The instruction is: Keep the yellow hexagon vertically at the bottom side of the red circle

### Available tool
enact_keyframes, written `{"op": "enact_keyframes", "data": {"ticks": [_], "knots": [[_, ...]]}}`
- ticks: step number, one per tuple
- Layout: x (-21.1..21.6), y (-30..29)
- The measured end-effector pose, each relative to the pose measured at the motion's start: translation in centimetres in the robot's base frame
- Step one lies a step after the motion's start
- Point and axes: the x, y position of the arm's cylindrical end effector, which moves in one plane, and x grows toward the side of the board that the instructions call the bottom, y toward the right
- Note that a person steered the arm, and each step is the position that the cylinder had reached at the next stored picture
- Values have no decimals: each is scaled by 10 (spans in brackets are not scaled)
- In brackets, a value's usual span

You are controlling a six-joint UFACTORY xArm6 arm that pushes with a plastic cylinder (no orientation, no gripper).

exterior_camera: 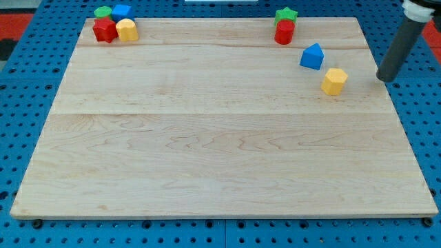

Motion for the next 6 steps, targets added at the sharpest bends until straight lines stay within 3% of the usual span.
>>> {"op": "enact_keyframes", "data": {"ticks": [3, 5, 6], "knots": [[14, -106], [9, -44], [1, -112]]}}
